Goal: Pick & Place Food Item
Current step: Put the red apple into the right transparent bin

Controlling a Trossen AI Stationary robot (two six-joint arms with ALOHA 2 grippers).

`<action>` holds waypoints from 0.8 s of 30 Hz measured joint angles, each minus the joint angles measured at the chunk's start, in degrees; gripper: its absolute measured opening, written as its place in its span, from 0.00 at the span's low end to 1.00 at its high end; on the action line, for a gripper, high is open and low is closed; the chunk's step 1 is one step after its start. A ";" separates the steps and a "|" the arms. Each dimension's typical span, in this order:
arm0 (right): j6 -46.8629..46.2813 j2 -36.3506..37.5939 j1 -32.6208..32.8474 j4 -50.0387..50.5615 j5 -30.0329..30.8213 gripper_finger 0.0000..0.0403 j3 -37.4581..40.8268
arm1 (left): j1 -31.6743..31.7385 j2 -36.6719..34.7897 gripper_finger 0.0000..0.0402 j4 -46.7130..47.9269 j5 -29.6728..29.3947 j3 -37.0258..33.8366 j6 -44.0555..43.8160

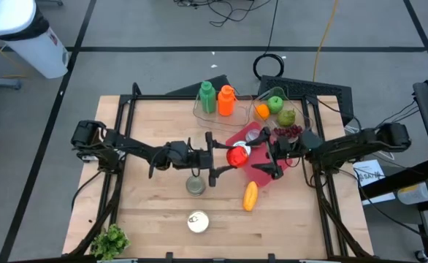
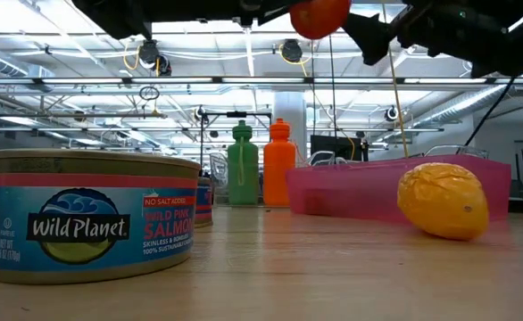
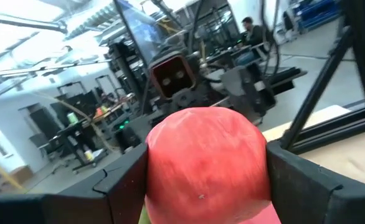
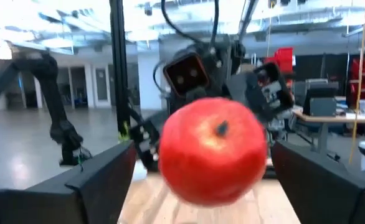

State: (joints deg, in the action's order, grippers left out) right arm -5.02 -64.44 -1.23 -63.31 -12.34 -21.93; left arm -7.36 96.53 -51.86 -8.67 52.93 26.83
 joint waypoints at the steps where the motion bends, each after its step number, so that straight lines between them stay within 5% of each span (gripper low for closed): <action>1: -0.57 -1.08 0.06 -1.77 0.00 0.91 0.00 | -0.03 0.00 0.69 -0.11 0.50 0.00 0.02; 13: -6.92 -8.27 0.80 -10.92 0.02 0.92 -0.46 | -0.95 -0.03 0.69 -4.46 5.90 0.07 1.79; 24: -0.24 -13.97 6.95 -10.47 -0.22 0.93 -6.39 | -1.08 -0.07 0.69 -4.27 6.68 0.10 1.77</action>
State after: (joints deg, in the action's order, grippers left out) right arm -5.26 -78.41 5.72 -73.78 -12.56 -28.32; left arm -8.45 96.46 -56.13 -2.00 53.03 28.60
